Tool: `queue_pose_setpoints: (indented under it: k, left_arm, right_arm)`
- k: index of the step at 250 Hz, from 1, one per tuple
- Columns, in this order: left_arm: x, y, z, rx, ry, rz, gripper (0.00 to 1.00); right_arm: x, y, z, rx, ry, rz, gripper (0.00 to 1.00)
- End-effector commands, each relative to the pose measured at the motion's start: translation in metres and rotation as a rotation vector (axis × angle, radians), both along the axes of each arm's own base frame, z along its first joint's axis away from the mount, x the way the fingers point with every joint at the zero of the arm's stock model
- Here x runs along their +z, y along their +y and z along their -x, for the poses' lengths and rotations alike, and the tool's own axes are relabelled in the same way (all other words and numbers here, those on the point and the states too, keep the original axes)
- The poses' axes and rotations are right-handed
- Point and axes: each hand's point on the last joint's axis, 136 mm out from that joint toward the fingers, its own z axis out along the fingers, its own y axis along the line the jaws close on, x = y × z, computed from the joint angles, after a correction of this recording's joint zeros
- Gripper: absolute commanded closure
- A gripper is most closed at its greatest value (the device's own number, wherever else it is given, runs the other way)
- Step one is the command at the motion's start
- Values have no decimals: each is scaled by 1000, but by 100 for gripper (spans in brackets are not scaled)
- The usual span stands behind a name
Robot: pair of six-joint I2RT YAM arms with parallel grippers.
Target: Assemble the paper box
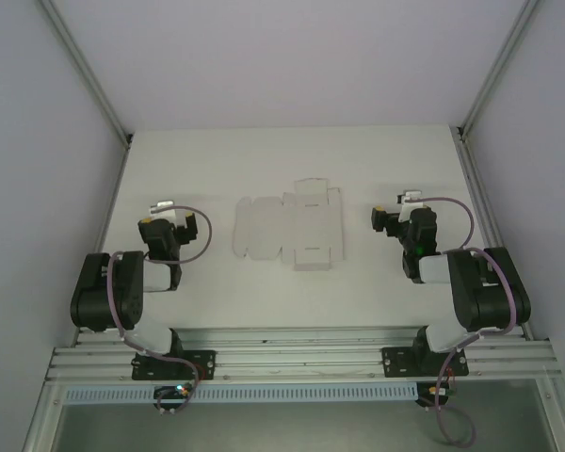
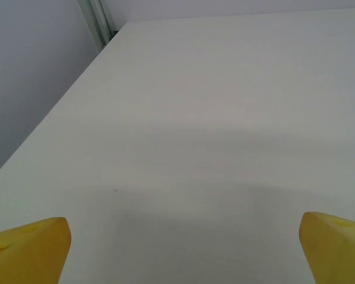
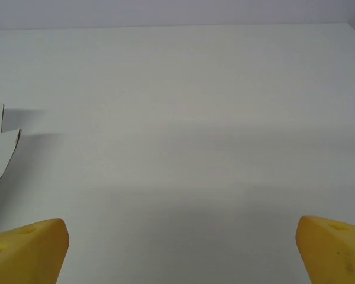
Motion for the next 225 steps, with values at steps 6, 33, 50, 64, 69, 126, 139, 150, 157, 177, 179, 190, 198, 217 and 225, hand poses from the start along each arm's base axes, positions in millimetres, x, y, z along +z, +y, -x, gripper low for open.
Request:
queue_pose_setpoints:
  k: [6,33,50,64,69,126,139,150,157,177,179,190,198,217,225]
  left_arm:
    - [10,4,-5,17,-29,-2,0]
    - [10,4,-5,15,-27,1,0]
    - [10,5,-5,16,-27,1,0]
    - [10,4,-5,15,-29,1,0]
    - [10,5,-5,16,-28,0,0]
    - [10,4,-6,12,-24,2,0]
    - [10,4,-5,13,-26,2,0]
    - [11,4,-6,12,-29,2,0]
    - [10,4,-6,13,-27,2,0]
    - [10,4,-5,13,-27,2,0]
    - [10,4,-5,13,-25,2,0]
    - [10,4,-5,13,-28,3,0]
    - [10,4,-5,13,-29,3,0]
    - [14,5,-6,15,-24,3,0]
    - [16,4,-5,14,-25,3,0]
  right_arm:
    - [9,1,-4,-1,-32,-5,0]
    - [8,1,-4,-1,-31,-4,0]
    - [9,1,-4,-1,-31,-6,0]
    - [9,1,-5,0,-30,-9,0]
    - [8,1,-5,1,-29,-8,1]
    - [9,0,-4,2,-31,-14,0]
    - [9,0,-4,3,-33,-13,0]
    - [9,0,-4,2,-33,-13,0]
    - [9,0,-4,2,-34,-13,0]
    - [10,0,-4,2,-35,-13,0]
    - [9,0,-4,3,-35,-13,0]
    - [9,0,-4,3,-36,-13,0]
    - [10,0,-4,2,-35,-13,0]
    - [11,-1,-4,-9,-32,-14,0]
    - [13,-2,-3,-12,-34,-13,0]
